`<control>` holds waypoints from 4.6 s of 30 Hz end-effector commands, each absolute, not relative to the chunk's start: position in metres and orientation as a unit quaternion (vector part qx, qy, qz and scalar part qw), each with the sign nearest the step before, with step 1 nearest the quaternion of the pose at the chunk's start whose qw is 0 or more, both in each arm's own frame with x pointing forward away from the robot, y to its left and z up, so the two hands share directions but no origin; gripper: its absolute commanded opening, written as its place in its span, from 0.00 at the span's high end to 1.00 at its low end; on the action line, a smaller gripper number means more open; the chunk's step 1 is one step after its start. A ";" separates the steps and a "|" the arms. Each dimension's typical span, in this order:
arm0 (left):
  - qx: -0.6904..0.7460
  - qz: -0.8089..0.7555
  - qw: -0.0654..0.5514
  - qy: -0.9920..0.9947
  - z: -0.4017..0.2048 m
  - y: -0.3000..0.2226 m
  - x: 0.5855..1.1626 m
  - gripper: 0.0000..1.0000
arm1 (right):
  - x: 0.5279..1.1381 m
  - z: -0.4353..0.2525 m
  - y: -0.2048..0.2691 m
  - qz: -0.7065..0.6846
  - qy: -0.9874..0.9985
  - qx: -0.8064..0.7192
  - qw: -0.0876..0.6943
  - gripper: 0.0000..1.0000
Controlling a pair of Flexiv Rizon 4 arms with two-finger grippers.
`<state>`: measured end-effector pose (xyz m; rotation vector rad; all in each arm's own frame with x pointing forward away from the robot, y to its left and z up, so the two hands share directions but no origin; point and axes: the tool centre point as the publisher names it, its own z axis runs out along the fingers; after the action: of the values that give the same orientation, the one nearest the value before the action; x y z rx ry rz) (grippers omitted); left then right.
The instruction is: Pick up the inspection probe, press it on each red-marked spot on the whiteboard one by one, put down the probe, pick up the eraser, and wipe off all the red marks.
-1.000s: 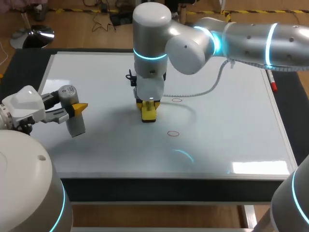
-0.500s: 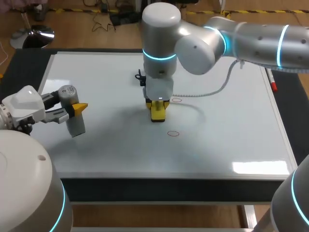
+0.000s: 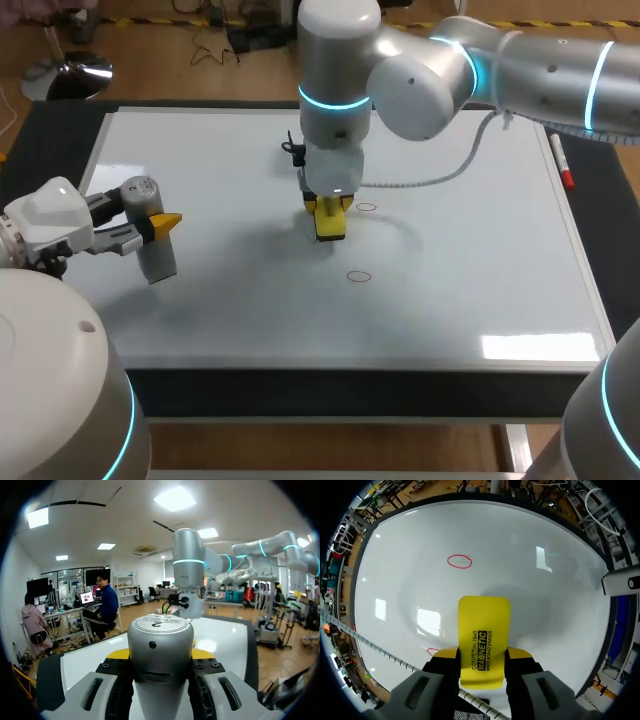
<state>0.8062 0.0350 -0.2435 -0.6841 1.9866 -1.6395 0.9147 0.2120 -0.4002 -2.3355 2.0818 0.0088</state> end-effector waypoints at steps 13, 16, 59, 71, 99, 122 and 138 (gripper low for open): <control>-0.250 -0.598 0.239 0.723 -0.243 0.034 0.807 1.00 | 0.893 -0.418 0.262 0.015 0.624 -0.781 0.000 1.00; -0.250 -0.598 0.239 0.723 -0.243 0.034 0.807 1.00 | 0.890 -0.423 0.267 0.020 0.621 -0.784 0.000 1.00; -0.250 -0.598 0.239 0.723 -0.243 0.034 0.807 1.00 | 0.890 -0.406 0.183 0.005 0.683 -0.730 -0.002 1.00; -0.250 -0.598 0.239 0.723 -0.243 0.034 0.807 1.00 | 0.899 -0.383 0.161 -0.015 0.696 -0.718 -0.001 1.00; -0.250 -0.598 0.239 0.723 -0.243 0.034 0.807 1.00 | 0.937 -0.377 0.094 -0.014 0.756 -0.654 -0.005 1.00; -0.250 -0.598 0.239 0.723 -0.243 0.034 0.807 1.00 | 0.959 -0.376 -0.072 0.004 0.861 -0.509 -0.002 1.00; -0.250 -0.598 0.239 0.723 -0.243 0.034 0.807 1.00 | 0.954 -0.379 -0.114 0.009 0.879 -0.477 -0.003 1.00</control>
<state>0.8063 0.0349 -0.2436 -0.6841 1.9861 -1.6399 0.9576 -0.1087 -0.3795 -1.5064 2.7786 0.0211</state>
